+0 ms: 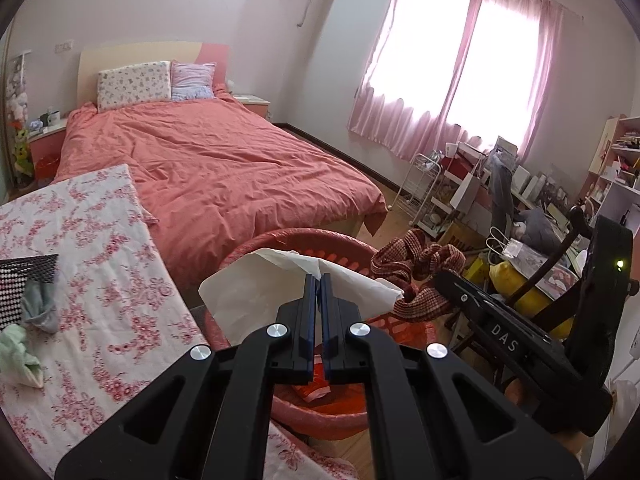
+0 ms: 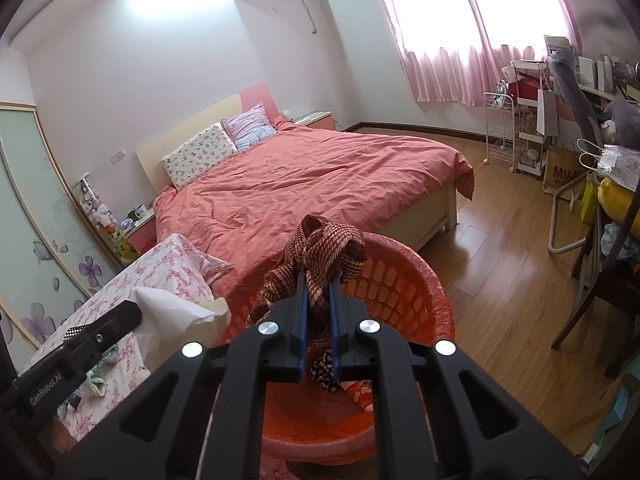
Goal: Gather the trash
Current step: 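Move tissue and scrunchie over the orange basket and open both grippers, then move both grippers back toward the remaining items on the bed, then grasp the light green cloth with the right gripper, then grasp the yellow cracker snack bag with the left gripper while the right gripper holds the green cloth, then carry the snack bag and green cloth over the orange basket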
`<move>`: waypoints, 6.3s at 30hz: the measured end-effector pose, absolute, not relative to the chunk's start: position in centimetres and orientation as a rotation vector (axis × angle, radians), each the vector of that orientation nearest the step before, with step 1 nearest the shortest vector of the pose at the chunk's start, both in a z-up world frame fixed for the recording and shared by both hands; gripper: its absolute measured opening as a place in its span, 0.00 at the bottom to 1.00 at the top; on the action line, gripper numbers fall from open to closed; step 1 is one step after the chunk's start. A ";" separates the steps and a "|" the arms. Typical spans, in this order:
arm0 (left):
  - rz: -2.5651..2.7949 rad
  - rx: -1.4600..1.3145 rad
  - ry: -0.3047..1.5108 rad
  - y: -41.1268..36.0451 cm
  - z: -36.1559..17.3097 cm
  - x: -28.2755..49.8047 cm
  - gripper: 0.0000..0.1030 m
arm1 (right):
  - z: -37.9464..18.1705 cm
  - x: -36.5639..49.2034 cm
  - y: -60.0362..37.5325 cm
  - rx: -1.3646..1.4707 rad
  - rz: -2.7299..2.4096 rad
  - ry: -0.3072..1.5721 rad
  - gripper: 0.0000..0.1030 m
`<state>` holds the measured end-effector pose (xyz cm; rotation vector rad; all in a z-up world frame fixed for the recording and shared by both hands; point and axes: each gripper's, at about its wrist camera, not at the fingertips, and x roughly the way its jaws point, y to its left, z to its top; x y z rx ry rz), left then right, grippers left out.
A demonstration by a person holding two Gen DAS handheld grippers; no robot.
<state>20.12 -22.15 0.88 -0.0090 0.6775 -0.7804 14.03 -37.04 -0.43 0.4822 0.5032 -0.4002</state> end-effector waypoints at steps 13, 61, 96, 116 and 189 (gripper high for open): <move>-0.752 0.034 0.794 -24.2 -2.3 21.5 0.18 | -2.0 15.4 -38.5 0.515 -0.413 0.539 0.30; 0.057 -0.113 0.698 16.3 -1.9 18.5 0.64 | -3.5 28.6 -4.9 0.261 0.176 0.851 0.31; 0.040 -0.189 0.777 16.9 -3.3 22.1 0.67 | 0.3 24.2 -6.1 0.102 0.040 0.692 0.04; 0.047 0.022 0.852 9.9 -4.4 29.5 0.93 | -0.2 23.8 -9.0 0.124 0.002 0.702 0.04; -0.601 -0.053 0.647 -10.8 2.1 20.1 0.75 | 2.5 12.0 -29.4 0.367 -0.412 0.466 0.04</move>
